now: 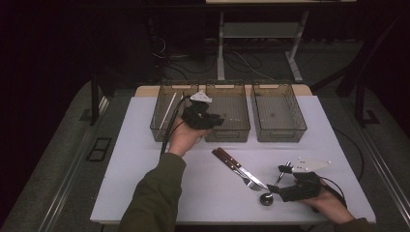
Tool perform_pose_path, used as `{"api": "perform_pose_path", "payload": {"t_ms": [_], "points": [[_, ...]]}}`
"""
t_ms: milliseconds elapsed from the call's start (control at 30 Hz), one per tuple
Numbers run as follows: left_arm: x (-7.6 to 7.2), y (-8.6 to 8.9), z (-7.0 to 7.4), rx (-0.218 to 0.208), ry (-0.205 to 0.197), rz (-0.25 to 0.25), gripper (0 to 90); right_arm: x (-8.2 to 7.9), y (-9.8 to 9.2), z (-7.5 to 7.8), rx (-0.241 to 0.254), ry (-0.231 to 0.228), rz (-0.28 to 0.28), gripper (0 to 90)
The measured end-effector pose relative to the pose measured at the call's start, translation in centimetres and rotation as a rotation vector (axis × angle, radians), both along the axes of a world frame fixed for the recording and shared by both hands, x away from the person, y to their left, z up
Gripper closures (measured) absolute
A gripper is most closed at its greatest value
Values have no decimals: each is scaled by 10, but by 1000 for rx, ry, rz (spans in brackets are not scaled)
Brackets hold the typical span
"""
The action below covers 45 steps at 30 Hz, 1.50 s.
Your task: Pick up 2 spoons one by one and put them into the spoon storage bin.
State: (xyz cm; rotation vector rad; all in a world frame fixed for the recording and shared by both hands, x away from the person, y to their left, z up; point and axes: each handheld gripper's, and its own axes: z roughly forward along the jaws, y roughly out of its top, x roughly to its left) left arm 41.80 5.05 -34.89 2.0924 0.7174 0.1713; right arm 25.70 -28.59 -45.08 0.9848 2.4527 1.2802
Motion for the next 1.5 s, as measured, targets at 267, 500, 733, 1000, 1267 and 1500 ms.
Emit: {"api": "perform_pose_path", "payload": {"t_ms": [267,500,733,1000,1267,1500], "points": [[24,-15,3,8,-4,11,728,0,-1,1,9,-1,-3,152],[45,-31,6,-20,-10,23,728,-1,-2,2,14,-2,-7,152],[62,-45,-2,9,-28,38,727,-2,-3,3,21,-8,-7,152],[74,-50,-22,15,3,66,726,-2,-4,4,27,-9,-7,152],[76,-51,-31,10,35,77,480,-2,-4,4,26,-10,-5,152],[64,-43,-20,-38,30,52,374,-1,-4,4,25,-9,-5,153]]}}
